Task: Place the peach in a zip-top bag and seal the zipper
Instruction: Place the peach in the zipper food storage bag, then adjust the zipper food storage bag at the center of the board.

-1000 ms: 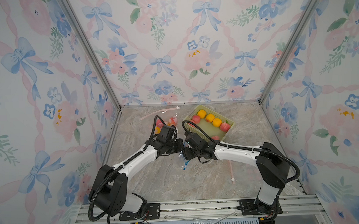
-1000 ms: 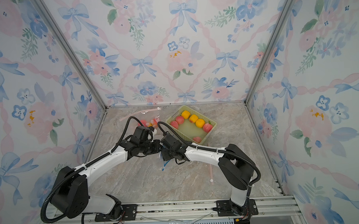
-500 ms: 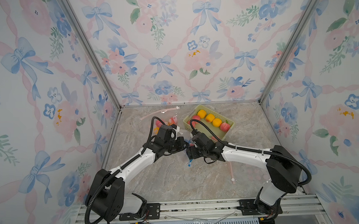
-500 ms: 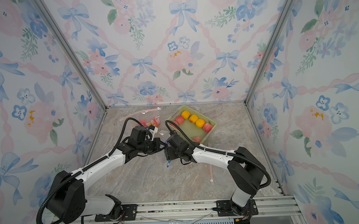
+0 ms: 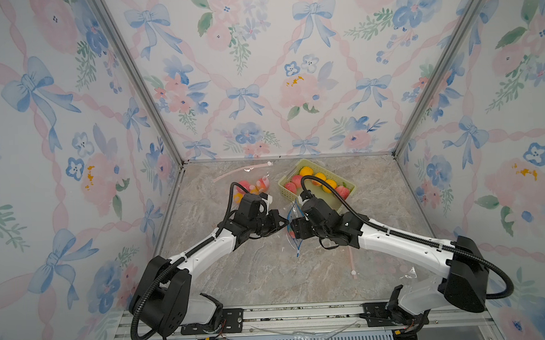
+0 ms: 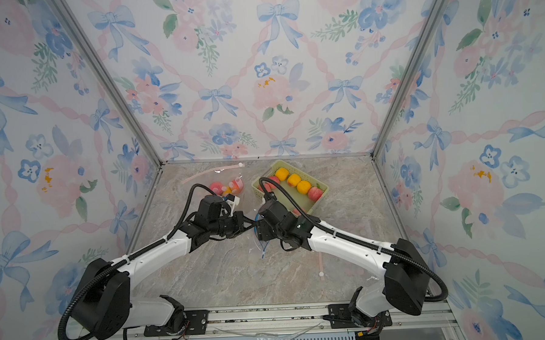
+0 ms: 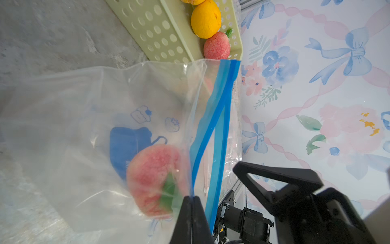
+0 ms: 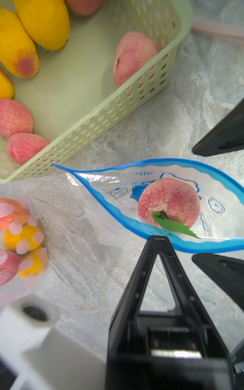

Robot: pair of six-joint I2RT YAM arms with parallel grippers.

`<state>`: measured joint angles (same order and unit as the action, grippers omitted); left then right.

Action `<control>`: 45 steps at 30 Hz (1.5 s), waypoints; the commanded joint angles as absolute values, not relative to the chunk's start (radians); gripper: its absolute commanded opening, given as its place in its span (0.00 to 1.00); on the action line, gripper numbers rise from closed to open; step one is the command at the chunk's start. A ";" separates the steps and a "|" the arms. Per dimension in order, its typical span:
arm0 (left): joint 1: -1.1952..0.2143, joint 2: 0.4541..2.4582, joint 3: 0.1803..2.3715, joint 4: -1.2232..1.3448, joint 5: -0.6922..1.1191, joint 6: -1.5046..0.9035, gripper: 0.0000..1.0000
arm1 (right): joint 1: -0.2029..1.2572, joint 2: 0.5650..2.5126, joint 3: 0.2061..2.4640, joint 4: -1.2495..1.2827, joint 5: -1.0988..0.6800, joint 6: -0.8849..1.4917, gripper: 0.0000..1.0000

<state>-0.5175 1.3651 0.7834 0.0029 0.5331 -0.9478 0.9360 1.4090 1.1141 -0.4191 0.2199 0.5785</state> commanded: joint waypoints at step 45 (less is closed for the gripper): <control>-0.615 1.233 0.872 -0.190 0.216 -0.762 0.57 | 0.941 1.540 1.272 -0.609 0.269 0.712 0.00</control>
